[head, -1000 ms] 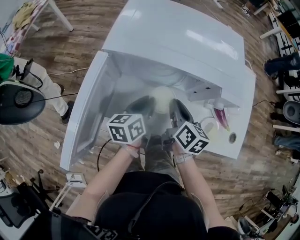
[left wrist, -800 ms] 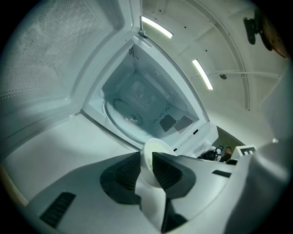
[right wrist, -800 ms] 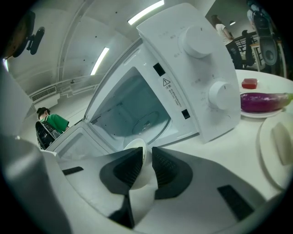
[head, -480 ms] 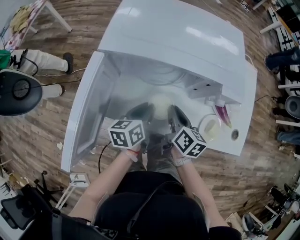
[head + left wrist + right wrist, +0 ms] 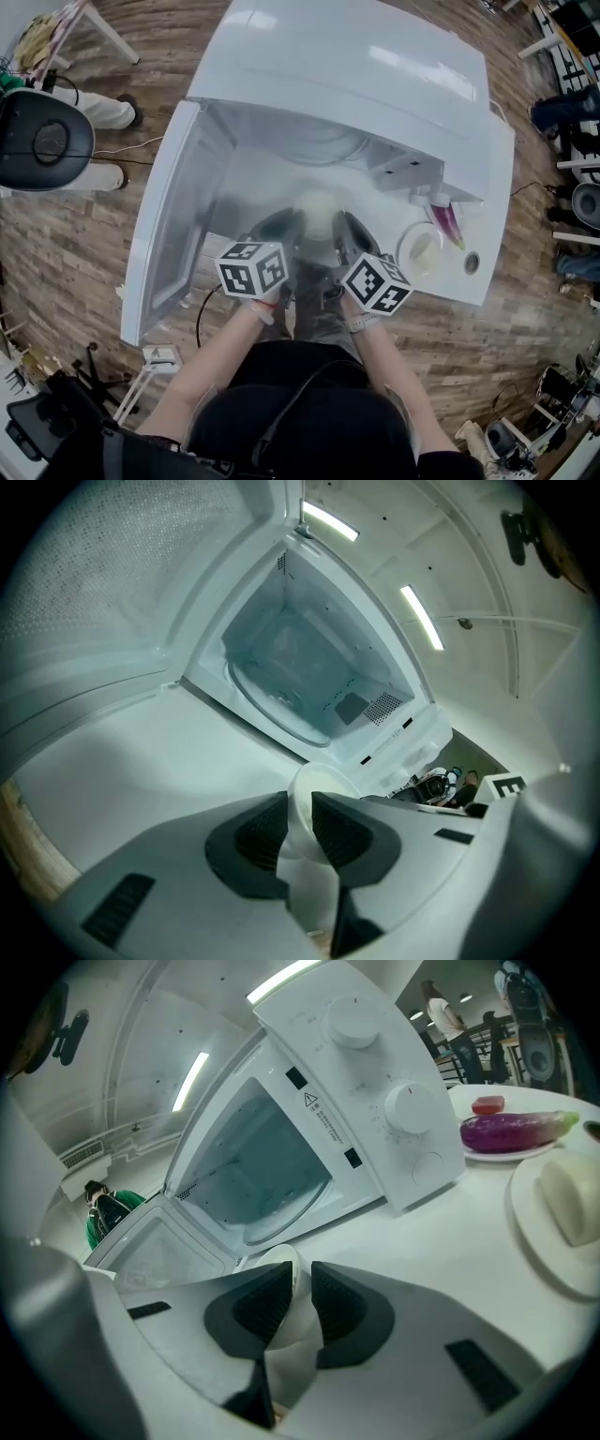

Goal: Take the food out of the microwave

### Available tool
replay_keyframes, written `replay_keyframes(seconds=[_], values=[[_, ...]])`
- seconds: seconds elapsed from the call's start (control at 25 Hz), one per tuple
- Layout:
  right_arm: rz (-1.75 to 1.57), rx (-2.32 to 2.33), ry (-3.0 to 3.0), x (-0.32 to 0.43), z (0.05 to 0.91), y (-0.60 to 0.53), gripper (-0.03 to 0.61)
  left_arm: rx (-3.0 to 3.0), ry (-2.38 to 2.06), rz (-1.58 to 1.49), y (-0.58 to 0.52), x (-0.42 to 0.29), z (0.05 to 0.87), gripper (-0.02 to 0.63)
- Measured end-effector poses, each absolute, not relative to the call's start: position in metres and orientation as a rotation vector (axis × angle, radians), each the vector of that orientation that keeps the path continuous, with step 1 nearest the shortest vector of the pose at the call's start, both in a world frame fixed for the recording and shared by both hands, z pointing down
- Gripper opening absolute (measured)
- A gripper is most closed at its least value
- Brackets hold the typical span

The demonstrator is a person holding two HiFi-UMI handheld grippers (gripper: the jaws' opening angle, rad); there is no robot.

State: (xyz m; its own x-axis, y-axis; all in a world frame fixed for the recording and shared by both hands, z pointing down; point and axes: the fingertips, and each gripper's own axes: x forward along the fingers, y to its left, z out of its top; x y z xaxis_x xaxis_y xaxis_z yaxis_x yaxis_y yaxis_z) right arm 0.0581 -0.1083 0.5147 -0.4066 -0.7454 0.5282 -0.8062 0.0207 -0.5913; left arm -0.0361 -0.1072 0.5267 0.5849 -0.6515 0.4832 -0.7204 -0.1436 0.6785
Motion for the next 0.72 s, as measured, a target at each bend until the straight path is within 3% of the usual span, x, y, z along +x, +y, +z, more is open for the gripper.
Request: replay_keyframes(seconds=[0.72], values=[[1.397, 1.671, -2.155, 0.053, 0.531, -0.100, 0.080, 1.859, -1.099, 0.169, -0.100, -0.040, 0.543, 0.087]])
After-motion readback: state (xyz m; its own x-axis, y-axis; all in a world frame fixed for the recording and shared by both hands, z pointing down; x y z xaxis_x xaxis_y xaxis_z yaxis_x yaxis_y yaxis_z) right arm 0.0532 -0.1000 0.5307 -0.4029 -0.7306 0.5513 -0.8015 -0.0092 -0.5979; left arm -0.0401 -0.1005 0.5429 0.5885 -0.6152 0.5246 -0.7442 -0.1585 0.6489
